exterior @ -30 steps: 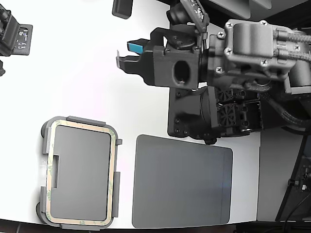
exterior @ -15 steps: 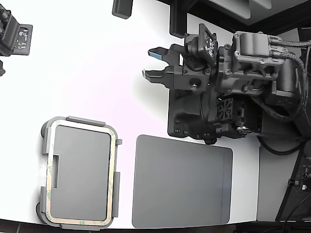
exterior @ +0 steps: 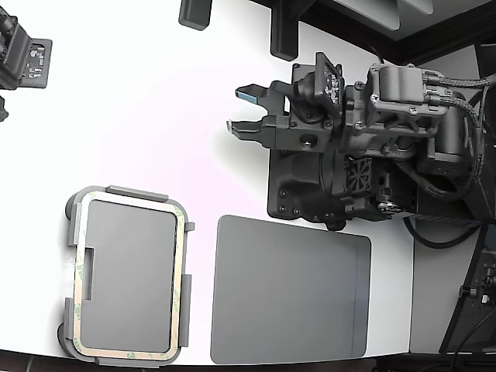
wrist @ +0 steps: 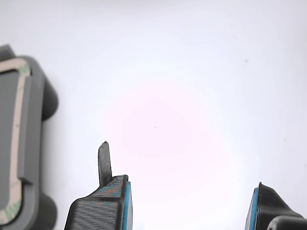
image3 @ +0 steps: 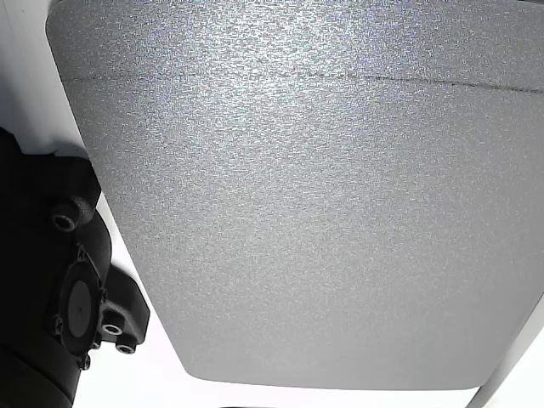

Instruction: Grab top frame and put it into gray box.

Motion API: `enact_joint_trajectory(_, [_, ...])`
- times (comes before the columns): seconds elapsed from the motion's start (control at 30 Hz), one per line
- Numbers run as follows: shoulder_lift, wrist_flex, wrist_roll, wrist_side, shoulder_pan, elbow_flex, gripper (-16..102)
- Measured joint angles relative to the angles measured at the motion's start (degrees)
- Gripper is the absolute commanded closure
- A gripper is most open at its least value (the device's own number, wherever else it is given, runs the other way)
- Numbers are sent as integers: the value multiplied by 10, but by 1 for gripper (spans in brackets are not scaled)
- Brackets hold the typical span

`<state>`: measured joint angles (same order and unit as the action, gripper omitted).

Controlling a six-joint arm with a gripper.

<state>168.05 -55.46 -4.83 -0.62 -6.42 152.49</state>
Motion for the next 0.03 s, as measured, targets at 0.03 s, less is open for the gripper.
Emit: enact_joint_trajectory(0.03, [0,0,0,0,0,0,-14])
